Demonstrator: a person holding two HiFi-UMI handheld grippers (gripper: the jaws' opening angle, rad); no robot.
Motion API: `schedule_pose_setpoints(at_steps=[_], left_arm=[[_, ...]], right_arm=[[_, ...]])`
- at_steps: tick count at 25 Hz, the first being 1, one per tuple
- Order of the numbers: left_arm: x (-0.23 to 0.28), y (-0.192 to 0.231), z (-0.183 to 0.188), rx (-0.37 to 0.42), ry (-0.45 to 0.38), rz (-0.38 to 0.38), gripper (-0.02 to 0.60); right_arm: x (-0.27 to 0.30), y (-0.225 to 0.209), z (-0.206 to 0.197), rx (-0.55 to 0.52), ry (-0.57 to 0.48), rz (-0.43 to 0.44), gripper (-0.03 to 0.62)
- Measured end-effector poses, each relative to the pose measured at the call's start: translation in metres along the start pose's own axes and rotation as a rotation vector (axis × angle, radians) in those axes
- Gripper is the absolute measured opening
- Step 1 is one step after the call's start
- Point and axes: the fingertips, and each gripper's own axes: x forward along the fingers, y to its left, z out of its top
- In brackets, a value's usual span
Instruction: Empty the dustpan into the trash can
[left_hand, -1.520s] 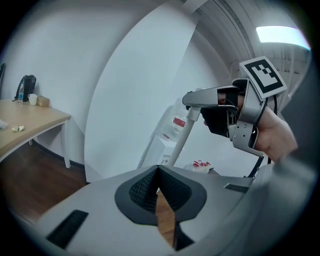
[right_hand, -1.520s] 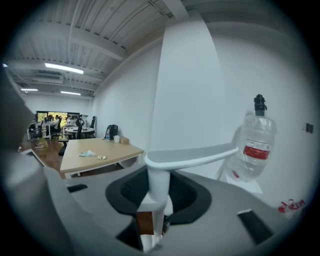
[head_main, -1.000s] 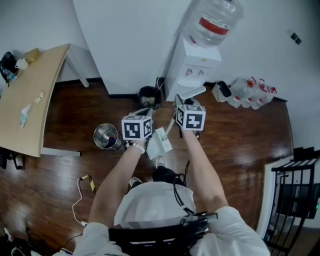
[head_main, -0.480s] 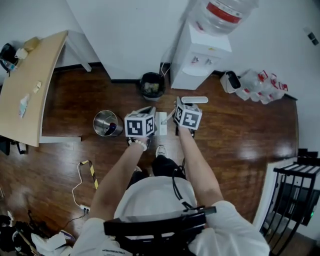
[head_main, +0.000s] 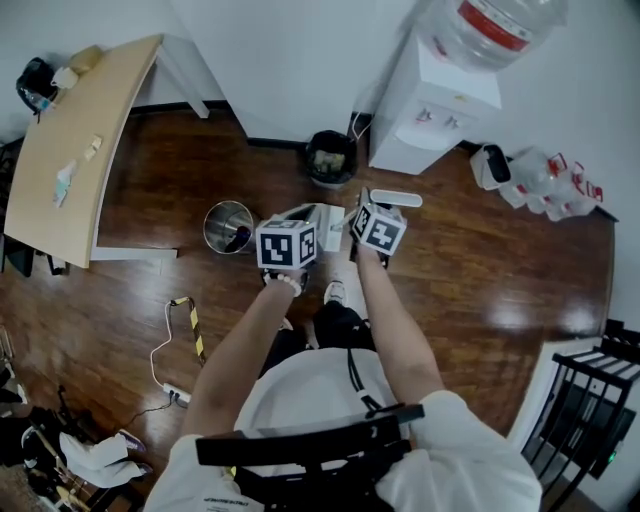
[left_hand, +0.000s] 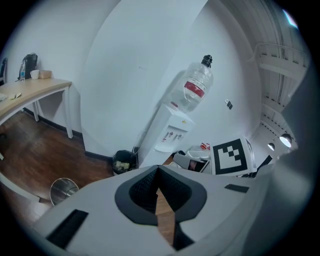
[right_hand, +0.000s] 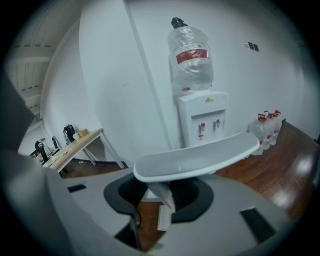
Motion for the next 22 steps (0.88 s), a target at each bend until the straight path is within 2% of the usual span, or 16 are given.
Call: schedule_pose_setpoints(at_steps=[3,9,18,22], left_arm=[[0.000,0.013,-0.007,-0.024,0.011,0.016,-0.002],[-0.001,0.024,-0.016,-0.043,0.023,0.026,-0.002],[-0.001,0.012,-0.020,-0.010,0.039,-0.009,-0.002],[0.010,-0.006,-0.019,0.018,0.049,-0.040,-0.002]], right_arm=[[0.005,0.005,-0.018,-0.012,-0.010,0.005,0.147],[0.007,-0.005,-0.017,0.005,-0.009,-0.004,0.150],[-0.003,-0.045,-0.032,0.043,0.024,-0.032,0.152],[-0.007,-0.058,-0.036,0.057,0.029,-0.051,0.174]])
